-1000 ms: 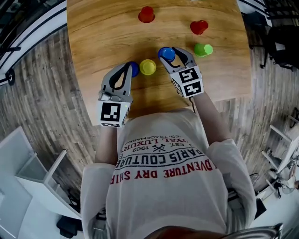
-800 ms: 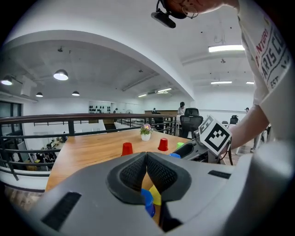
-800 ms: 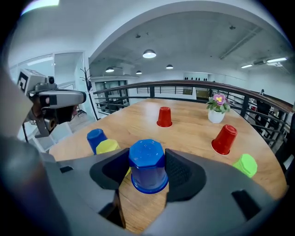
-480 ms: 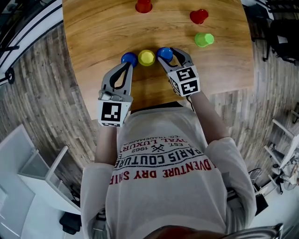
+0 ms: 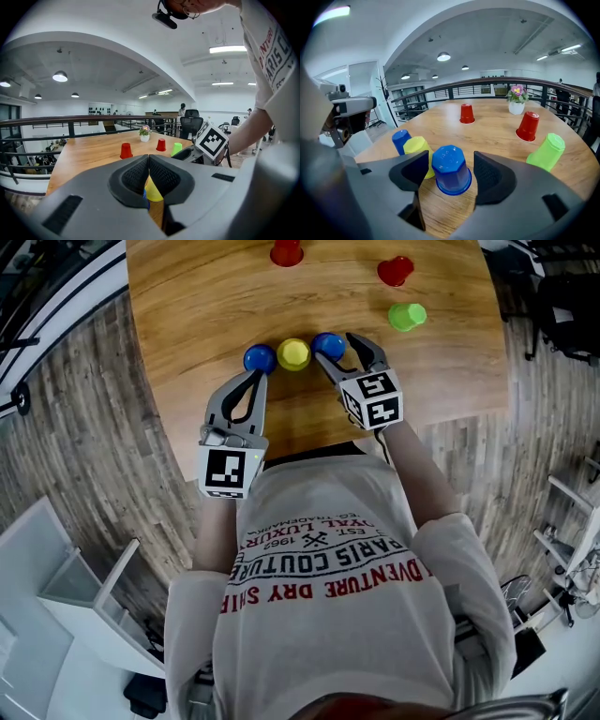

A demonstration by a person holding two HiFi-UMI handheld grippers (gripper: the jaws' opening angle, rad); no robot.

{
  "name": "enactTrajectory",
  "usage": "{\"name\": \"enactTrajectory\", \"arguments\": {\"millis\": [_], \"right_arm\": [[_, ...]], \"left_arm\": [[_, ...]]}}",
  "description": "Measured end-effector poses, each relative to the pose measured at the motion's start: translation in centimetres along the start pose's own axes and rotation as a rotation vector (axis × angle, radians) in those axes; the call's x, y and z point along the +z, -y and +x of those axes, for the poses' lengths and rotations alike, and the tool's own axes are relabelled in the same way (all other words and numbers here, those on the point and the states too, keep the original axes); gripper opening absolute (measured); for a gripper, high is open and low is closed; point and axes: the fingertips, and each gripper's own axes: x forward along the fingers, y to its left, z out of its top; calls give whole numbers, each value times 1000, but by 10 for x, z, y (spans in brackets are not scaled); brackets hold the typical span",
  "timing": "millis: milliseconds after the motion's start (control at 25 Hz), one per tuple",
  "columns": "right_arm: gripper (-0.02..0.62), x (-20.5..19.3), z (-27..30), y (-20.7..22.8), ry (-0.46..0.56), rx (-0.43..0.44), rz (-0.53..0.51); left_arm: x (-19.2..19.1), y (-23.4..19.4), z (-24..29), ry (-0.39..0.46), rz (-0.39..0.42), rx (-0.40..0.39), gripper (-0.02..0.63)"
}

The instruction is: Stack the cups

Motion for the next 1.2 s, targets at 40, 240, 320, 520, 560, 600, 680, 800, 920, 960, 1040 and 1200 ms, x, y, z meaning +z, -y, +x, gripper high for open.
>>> {"name": "enactTrajectory", "arguments": {"millis": [40, 240, 320, 520, 560, 600, 680, 800, 920, 960, 1040, 1200], "right_arm": [[296, 6, -5, -1, 26, -4, 3], [304, 38, -40, 6, 156, -42, -9], [304, 46, -53, 18, 182, -66, -20], [304, 51, -72, 71, 178, -116, -18], [302, 50, -74, 83, 165, -128, -16], [304, 49, -77, 96, 151, -138, -17], [302, 46, -80, 120, 130, -156, -22], [304, 37, -80, 154, 97, -166, -23], [302, 25, -69, 176, 56, -146, -42], [304, 21, -64, 181, 45, -137, -47], [302, 13, -57, 189, 28, -120, -58], [302, 5, -44, 201, 2, -98, -60]], "left_arm": [[2, 1, 0, 7, 1, -7, 17], [10, 13, 11, 27, 19, -56, 17], [18, 20, 18, 35, 38, -68, 17], [40, 38, 41, 52, 80, -55, 17], [44, 40, 46, 54, 82, -44, 17], [47, 42, 50, 57, 76, -30, 17], [52, 45, 59, 63, 59, 0, 17], [58, 56, 75, 69, 54, 30, 17], [61, 70, 88, 69, 50, 55, 17], [60, 73, 92, 67, 49, 65, 17], [60, 81, 98, 60, 50, 78, 17], [58, 87, 106, 42, 50, 101, 17]]}}
